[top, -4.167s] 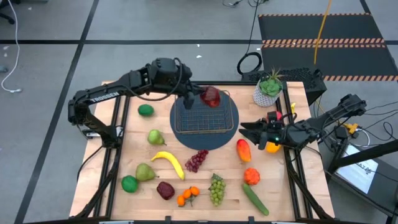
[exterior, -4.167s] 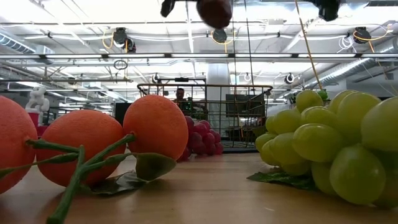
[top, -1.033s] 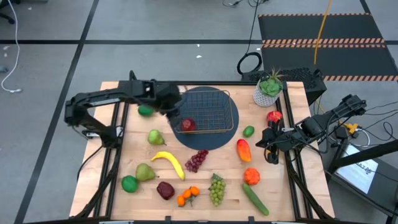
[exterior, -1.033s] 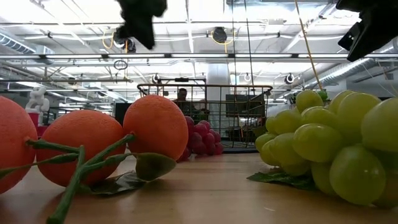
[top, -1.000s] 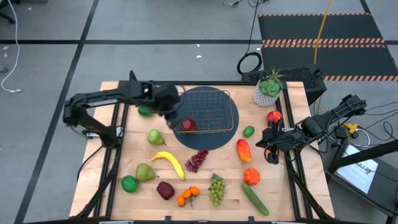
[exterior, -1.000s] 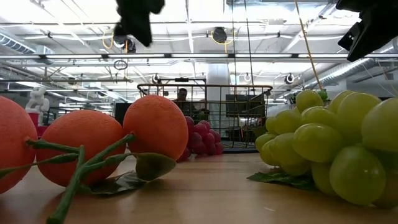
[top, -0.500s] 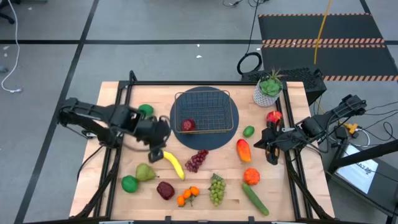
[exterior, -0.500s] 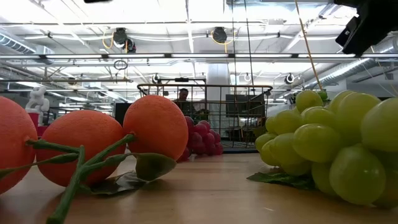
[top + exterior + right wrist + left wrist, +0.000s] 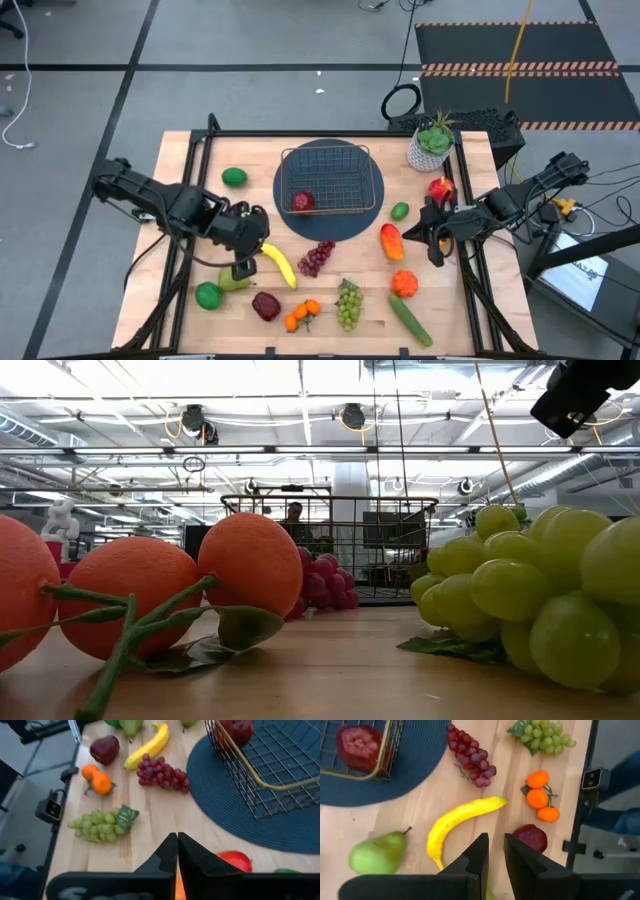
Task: Build produce basket
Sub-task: Put the dark red apple into the wire basket
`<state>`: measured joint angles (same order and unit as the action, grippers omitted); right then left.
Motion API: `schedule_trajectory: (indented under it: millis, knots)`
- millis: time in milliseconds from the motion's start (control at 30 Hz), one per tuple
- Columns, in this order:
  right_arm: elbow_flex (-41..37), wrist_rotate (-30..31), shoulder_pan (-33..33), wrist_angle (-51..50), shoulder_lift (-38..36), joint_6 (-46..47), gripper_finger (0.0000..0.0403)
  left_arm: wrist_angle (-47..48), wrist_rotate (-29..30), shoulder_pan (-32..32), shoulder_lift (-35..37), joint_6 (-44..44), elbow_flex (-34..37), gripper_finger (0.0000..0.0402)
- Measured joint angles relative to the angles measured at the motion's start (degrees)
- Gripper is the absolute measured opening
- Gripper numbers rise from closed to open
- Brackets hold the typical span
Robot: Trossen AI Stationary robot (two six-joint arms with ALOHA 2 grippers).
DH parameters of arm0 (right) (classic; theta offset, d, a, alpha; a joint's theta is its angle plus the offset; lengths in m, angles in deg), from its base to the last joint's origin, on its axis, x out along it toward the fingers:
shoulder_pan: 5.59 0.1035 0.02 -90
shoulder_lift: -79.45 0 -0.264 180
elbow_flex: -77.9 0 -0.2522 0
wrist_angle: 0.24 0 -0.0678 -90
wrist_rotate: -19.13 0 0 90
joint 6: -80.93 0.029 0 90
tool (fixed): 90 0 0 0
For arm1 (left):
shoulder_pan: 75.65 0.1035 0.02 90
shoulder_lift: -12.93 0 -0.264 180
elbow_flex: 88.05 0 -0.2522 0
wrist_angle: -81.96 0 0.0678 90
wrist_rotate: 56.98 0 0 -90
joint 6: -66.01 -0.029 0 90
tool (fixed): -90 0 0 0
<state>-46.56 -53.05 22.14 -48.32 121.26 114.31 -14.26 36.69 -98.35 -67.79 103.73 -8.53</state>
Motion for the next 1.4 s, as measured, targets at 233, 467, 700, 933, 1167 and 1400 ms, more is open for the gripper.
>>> schedule_trajectory:
  millis: [233, 467, 700, 933, 1167, 1400]
  knots:
    - [0.0, 0.0, 0.0, 1.9, 0.0, 0.0, 0.0008, -0.1, 0.0, -1.6, -2.7, 2.0, 0.0, 0.0066]
    - [0.0, 0.0, 0.0, 3.3, 0.0, 1.0, 0.0008, -0.6, -1.7, -4.8, -4.2, 3.1, 0.0, 0.0098]
    - [0.0, 0.0, 0.0, 3.3, 0.0, 1.0, 0.0008, -0.7, -2.8, -7.9, -4.6, 5.1, 0.0, 0.0149]
    - [0.0, 0.0, 0.0, 3.3, 0.0, 1.0, 0.0008, -3.3, -2.8, -9.9, -7.0, 5.8, 0.0, 0.0196]
    - [0.0, 0.0, 0.0, 3.3, 0.0, 0.9, 0.0008, -6.9, -4.2, -11.7, -12.4, -2.2, 0.0, 0.0248]
    - [0.0, 0.0, 0.0, 3.3, 0.0, 0.9, 0.0008, -6.9, -4.3, -12.9, -18.1, -11.0, 0.0, 0.0319]
